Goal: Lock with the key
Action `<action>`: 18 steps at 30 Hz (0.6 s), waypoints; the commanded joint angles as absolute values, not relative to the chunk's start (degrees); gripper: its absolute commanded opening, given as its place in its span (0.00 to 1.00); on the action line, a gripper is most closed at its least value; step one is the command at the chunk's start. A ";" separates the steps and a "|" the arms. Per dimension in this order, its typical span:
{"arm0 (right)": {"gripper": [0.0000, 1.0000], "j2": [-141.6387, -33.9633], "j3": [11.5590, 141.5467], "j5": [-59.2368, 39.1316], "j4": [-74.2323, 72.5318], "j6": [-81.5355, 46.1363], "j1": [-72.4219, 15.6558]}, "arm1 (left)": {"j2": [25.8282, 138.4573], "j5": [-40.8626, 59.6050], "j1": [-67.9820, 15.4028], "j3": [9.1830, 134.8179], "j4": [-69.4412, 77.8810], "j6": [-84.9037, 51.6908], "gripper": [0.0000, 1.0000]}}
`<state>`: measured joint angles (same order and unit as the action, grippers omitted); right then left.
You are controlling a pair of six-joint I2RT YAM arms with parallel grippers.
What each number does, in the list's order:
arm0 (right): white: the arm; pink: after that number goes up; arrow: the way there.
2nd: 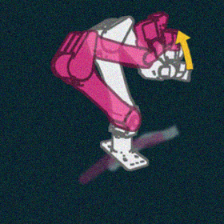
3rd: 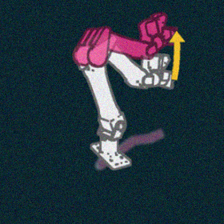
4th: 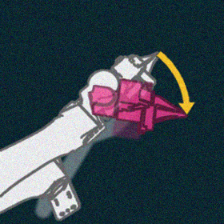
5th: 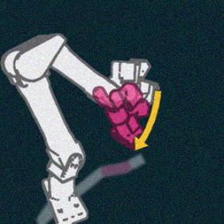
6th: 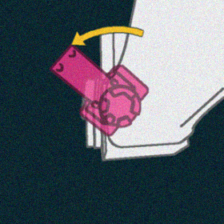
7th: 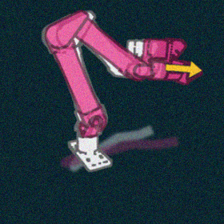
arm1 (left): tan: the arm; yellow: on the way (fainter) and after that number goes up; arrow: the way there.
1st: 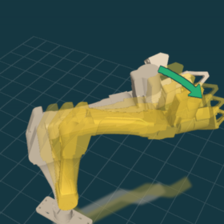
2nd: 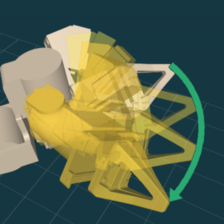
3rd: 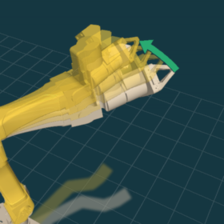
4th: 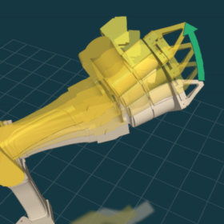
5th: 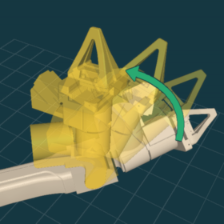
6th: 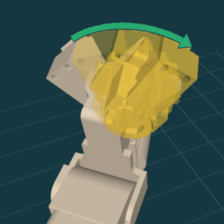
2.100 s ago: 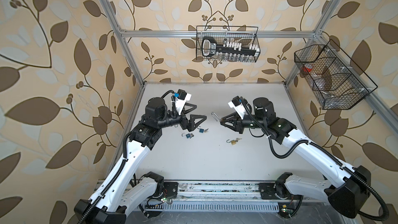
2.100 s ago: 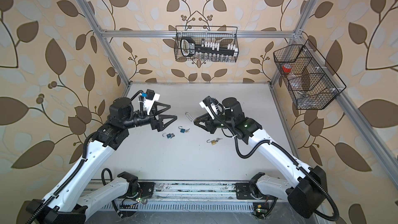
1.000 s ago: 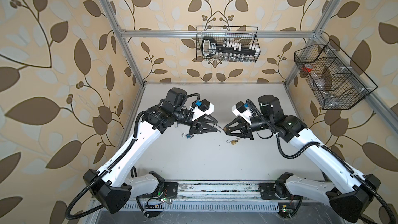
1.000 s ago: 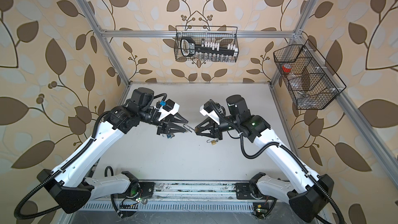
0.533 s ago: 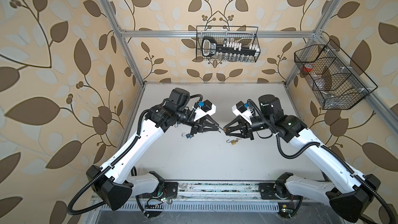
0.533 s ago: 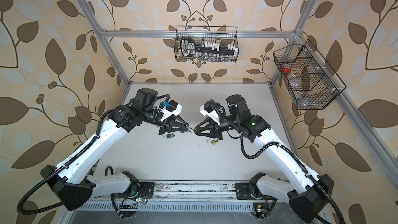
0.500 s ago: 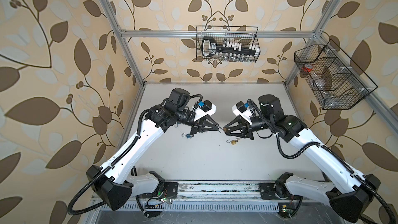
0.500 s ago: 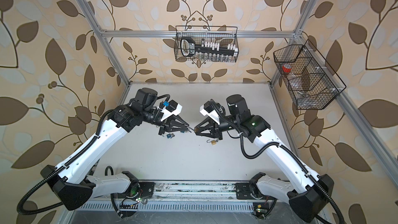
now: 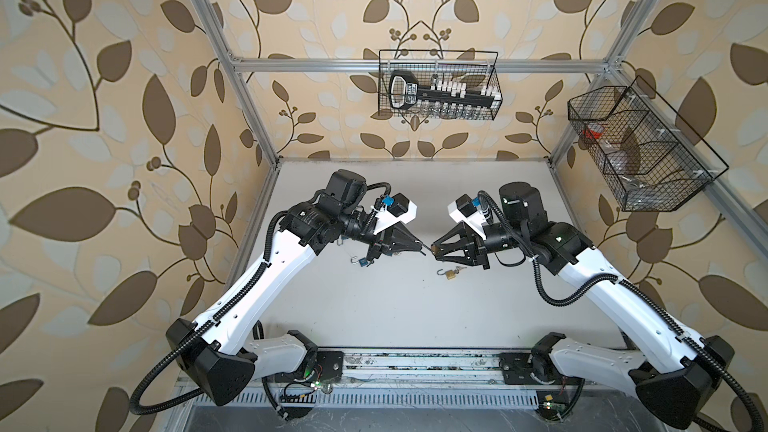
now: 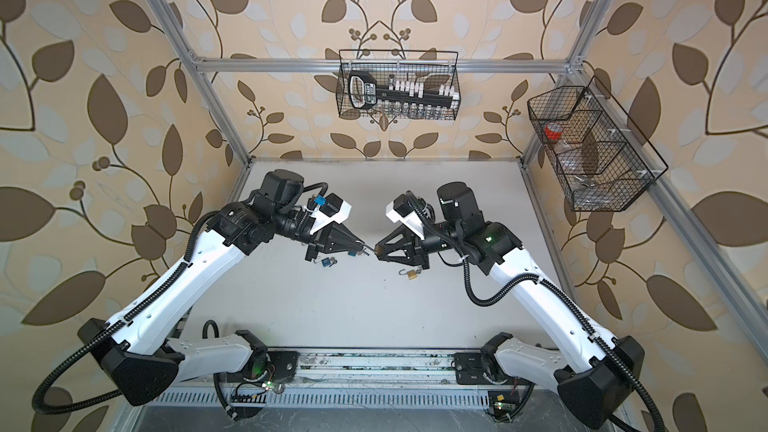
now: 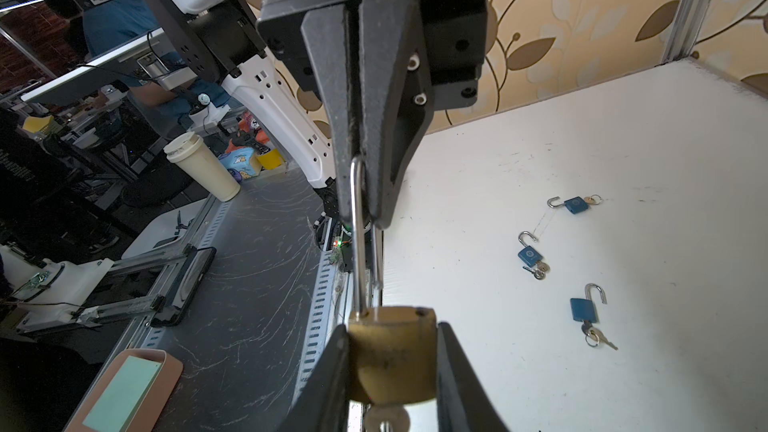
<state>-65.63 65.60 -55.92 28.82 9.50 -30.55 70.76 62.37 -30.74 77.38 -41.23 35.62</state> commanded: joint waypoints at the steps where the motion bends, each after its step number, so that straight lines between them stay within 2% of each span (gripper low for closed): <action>1: 0.21 -64.37 66.37 -55.92 26.53 9.02 -30.51 | 68.03 62.36 -31.22 77.02 -33.62 29.62 0.00; 4: 0.67 -62.46 65.13 -53.47 22.60 7.18 -30.42 | 66.09 59.96 -31.22 74.49 -24.57 19.64 0.00; 6: 0.82 -60.12 62.89 -50.38 17.21 5.06 -30.44 | 65.03 55.87 -31.22 73.09 -20.10 13.00 0.00; 9: 0.90 -56.16 57.94 -42.50 7.03 0.54 -30.44 | 65.03 49.50 -31.11 73.75 -17.68 4.95 0.00; 13: 0.91 -51.39 50.33 -32.55 -7.16 -5.99 -30.46 | 64.78 38.09 -31.16 75.25 -16.63 -5.30 0.00; 16: 0.88 -51.03 49.66 -30.92 -9.12 -10.95 -29.93 | 65.62 33.48 -31.15 78.12 -19.57 -9.88 0.00; 18: 0.85 -51.87 48.68 -34.86 -13.06 -14.85 -28.16 | 65.63 33.44 -31.13 78.41 -18.79 -12.28 0.00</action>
